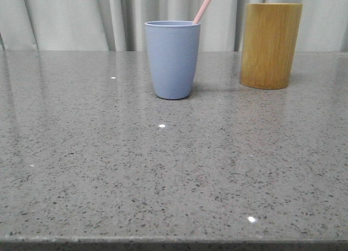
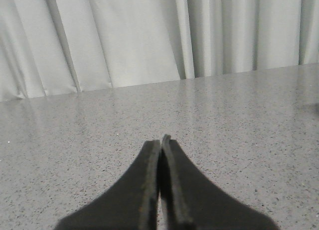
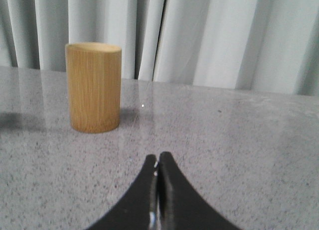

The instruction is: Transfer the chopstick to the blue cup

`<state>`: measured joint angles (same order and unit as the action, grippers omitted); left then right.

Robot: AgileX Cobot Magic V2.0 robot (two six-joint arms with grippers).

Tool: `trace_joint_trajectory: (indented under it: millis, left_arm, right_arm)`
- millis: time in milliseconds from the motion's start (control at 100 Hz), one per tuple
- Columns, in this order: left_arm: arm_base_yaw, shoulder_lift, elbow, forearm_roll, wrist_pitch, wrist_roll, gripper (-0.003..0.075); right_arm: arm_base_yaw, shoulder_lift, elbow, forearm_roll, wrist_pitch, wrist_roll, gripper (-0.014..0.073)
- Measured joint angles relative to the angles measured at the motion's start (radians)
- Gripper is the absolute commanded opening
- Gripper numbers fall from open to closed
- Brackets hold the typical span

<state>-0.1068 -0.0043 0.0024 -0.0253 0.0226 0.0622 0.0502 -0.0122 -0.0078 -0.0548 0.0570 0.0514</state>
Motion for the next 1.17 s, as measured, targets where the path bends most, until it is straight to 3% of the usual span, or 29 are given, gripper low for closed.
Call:
trace_joint_trajectory:
  millis: [1170]
  left_arm:
    - [0.000,0.000,0.000,0.000,0.000,-0.001,-0.0019]
  right_arm:
    - [0.000,0.000,0.037,0.002,-0.010,-0.004,-0.0122]
